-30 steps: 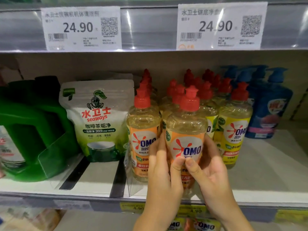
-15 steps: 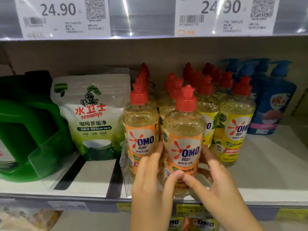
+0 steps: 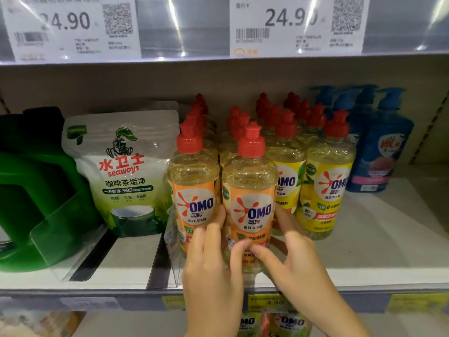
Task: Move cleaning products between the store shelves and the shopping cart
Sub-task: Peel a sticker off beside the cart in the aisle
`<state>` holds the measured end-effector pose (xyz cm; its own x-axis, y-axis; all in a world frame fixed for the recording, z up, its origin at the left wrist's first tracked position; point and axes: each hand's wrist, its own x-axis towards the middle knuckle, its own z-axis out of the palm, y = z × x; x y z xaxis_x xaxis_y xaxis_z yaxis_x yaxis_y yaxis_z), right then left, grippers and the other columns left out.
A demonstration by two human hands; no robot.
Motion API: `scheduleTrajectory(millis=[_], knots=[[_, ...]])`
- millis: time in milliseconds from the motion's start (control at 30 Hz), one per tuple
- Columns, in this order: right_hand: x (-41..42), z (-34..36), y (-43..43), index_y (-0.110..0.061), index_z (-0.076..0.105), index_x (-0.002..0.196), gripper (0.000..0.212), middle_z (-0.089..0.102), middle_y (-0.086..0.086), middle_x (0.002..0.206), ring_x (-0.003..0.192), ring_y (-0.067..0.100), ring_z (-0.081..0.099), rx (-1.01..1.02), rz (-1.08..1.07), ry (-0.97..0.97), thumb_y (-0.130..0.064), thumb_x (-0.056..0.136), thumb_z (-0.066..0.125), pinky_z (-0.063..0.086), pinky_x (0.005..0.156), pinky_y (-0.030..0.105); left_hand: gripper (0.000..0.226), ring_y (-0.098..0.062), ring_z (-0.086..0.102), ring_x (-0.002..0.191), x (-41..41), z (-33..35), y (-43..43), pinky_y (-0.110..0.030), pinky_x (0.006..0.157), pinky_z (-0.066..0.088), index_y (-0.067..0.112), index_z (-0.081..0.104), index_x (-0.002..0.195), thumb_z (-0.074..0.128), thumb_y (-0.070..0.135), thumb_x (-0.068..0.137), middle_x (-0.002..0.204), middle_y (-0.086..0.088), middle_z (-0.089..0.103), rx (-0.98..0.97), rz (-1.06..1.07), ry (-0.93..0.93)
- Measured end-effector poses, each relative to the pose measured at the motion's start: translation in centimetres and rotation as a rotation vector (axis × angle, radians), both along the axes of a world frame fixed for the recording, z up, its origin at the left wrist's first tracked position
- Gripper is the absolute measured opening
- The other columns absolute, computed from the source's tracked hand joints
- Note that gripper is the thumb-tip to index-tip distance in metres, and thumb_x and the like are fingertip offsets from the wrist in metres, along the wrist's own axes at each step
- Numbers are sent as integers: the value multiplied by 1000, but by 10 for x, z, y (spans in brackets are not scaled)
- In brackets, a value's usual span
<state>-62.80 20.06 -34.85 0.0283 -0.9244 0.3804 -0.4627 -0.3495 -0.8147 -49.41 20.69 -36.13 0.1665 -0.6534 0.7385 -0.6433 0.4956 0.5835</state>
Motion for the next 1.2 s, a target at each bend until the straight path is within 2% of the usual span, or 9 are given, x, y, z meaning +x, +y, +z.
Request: scheduleTrajectory(millis=[100,200,333,500,600,700,833,1033,1200], knots=[[-5,5,3,-47,33,137,65,45,-32,136,127,-13,40,37,61,-56,-45,83,68,42,107,22,51,-13,60,102,0,0,2,-29,73,59,26,48,129,65,43,84,109,11,53,13,4,20],[-19,6,14,-44,49,130,53,56,-29,127,121,-7,51,36,61,-161,-49,81,66,46,102,28,48,1,56,104,0,1,5,-15,76,54,28,50,125,62,47,82,112,19,52,-21,-42,77],[-21,9,36,-47,71,99,36,71,-11,105,94,3,67,12,49,-434,-59,66,78,53,77,18,28,0,63,96,-2,8,18,-9,71,52,36,62,107,64,40,79,105,20,63,18,-238,269],[-2,12,44,-36,72,94,20,73,-8,95,94,7,68,-21,206,-392,-25,78,77,53,75,15,19,-6,68,91,1,19,33,-13,71,52,34,68,98,74,26,81,96,11,70,192,-432,412],[9,15,45,-28,74,93,20,72,-11,94,93,5,68,0,293,-409,-24,75,67,53,77,16,19,-12,68,96,11,20,46,-20,74,54,32,68,99,66,33,81,100,7,70,202,-392,458],[23,15,48,-28,72,96,20,72,-12,98,94,5,68,6,396,-406,-22,77,66,52,77,14,18,-18,67,99,24,22,62,-24,77,54,26,68,102,67,28,84,102,4,70,183,-322,461],[50,15,56,-21,69,103,20,71,-8,99,92,7,67,46,541,-416,-19,83,68,53,78,17,16,-13,68,94,47,24,89,-20,78,52,21,67,102,68,17,86,97,6,71,143,-187,481],[99,14,78,-21,66,107,22,70,-9,99,96,10,67,9,689,-342,-18,86,64,52,82,20,17,-15,68,95,87,22,133,-22,80,51,16,66,103,66,19,86,98,2,71,94,-46,503],[177,13,113,-17,66,108,22,70,-6,99,95,11,67,39,811,-322,-19,87,65,53,83,21,15,-8,67,91,154,22,184,-15,77,49,20,66,100,67,16,86,95,7,71,31,82,540]])
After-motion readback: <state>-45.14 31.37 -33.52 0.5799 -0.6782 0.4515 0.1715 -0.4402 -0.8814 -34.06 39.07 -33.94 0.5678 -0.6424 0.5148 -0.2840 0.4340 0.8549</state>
